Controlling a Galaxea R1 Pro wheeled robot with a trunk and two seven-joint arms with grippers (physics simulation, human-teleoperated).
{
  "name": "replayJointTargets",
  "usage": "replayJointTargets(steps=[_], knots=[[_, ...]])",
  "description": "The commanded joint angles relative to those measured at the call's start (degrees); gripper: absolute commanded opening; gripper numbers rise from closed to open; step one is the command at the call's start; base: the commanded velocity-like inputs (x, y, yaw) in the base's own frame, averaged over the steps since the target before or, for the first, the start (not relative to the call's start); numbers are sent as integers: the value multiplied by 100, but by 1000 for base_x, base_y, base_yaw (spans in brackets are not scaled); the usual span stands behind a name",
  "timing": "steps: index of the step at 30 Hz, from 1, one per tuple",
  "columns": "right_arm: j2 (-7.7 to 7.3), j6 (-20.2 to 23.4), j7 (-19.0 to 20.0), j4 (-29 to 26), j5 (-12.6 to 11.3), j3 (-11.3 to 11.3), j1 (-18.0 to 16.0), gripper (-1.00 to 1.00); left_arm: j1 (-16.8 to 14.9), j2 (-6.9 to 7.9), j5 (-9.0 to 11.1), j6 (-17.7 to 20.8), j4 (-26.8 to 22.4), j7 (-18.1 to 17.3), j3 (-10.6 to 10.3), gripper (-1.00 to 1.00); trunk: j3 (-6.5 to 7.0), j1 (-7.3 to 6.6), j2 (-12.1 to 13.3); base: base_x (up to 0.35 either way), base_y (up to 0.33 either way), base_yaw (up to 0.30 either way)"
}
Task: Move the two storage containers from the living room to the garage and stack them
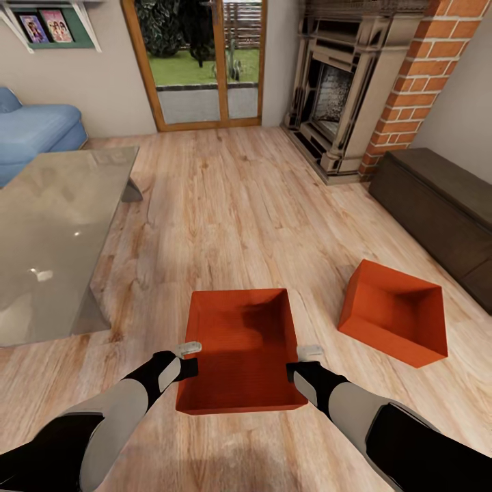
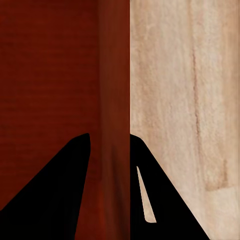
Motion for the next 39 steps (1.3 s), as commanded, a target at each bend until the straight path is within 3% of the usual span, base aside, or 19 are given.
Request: replayJointTargets(steps=[1,39], knots=[[-5,26,18,-46,15,60,-2,-100,2,12,52,38,7,54,3,-100,15,-23,40,0,0,0],[1,38,27,-51,15,68,-3,-100,2,12,52,38,7,54,3,-100,697,-858,1564,0,0,0]])
